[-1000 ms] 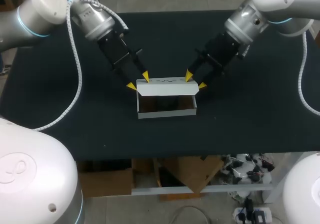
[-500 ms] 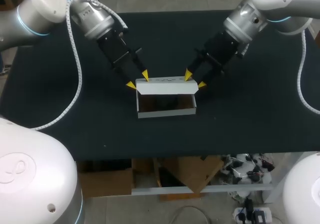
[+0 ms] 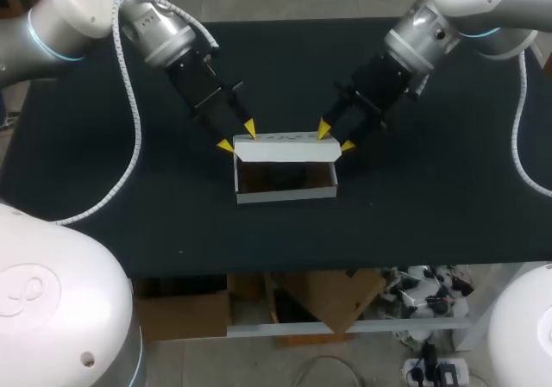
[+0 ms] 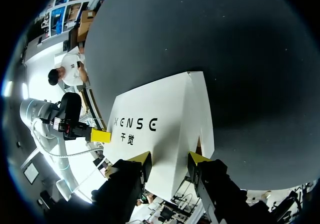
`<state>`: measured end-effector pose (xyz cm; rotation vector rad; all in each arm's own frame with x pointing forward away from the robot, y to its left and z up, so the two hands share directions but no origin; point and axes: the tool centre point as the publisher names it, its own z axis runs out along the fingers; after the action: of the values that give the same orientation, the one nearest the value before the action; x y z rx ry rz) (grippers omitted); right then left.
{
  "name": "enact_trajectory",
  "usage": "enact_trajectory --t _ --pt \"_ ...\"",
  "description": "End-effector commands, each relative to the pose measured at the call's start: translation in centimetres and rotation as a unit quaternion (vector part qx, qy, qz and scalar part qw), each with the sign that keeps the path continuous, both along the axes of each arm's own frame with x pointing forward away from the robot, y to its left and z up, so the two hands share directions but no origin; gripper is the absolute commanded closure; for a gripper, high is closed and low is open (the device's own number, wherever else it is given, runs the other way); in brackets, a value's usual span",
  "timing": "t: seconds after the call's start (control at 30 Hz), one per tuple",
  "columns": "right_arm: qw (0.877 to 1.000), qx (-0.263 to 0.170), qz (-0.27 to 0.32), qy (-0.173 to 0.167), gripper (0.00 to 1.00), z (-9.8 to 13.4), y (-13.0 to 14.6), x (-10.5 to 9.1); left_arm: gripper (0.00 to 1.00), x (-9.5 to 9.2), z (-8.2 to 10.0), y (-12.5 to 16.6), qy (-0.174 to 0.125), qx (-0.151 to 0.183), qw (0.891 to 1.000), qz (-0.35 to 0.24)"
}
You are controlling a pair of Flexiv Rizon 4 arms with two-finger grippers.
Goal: Assemble the packaging by folding the flat box into shape, placing the metal phone stand inside, and closing the box properly
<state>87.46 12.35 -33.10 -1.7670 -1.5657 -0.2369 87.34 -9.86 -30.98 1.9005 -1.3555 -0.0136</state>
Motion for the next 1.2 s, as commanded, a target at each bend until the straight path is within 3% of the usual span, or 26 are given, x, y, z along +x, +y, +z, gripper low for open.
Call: enact_trajectory --t 0.03,1.2 --pt "1.0 -0.001 0.002 0.003 0.51 -0.08 0.37 0.22 0.52 0.34 -0.1 -0.19 0.009 -0.011 1.0 0.003" --pt "1.0 -0.002 0.002 0.005 0.51 -0.12 0.53 0.41 0.52 0.17 -0.02 -0.45 0.005 -0.011 1.0 0.014"
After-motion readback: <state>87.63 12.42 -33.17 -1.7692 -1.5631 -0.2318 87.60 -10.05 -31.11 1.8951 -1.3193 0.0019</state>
